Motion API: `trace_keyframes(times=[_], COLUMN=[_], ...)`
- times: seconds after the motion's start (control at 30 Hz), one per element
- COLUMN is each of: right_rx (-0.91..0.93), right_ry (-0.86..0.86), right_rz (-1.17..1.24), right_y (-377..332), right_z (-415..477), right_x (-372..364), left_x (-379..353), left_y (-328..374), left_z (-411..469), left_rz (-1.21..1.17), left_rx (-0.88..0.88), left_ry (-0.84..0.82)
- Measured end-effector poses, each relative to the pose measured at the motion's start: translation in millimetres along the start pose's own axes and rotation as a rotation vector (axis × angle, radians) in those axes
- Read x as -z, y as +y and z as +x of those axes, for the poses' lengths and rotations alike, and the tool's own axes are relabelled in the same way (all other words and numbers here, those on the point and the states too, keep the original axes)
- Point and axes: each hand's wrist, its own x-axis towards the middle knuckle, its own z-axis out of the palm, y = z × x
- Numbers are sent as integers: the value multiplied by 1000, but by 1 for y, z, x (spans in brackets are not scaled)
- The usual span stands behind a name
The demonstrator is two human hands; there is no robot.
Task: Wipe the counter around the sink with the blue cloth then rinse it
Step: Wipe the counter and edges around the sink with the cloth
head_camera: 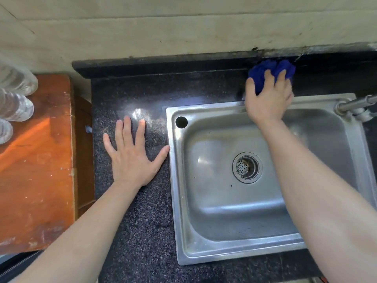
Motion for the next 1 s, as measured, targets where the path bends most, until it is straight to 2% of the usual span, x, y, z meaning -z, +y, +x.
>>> trace_keyframes(times=[0.2, 0.3, 0.33, 0.4, 0.57, 0.77, 0.9, 1.0], right_rx=[392, 641, 687, 700, 464, 370, 549, 726], right_ry=[-115, -292, -301, -241, -104, -130, -202, -279], right_rz=[75, 24, 16, 3, -40, -27, 1, 88], right_y=[-109, -126, -121, -98, -25, -51, -110, -173], right_z=[-78, -91, -86, -71, -37, -47, -90, -132], right_x=[-31, -34, -32, -27, -10, -13, -28, -44], left_x=[1, 0, 0, 1, 3, 19, 38, 40], left_y=[2, 2, 3, 3, 3, -19, -82, -129], left_z=[2, 2, 2, 2, 4, 0, -14, -28], left_rz=[2, 2, 4, 22, 20, -69, 7, 54], left_rx=[-1, 0, 0, 4, 8, -84, -82, 21], left_ry=[6, 7, 5, -6, -47, -76, 63, 33])
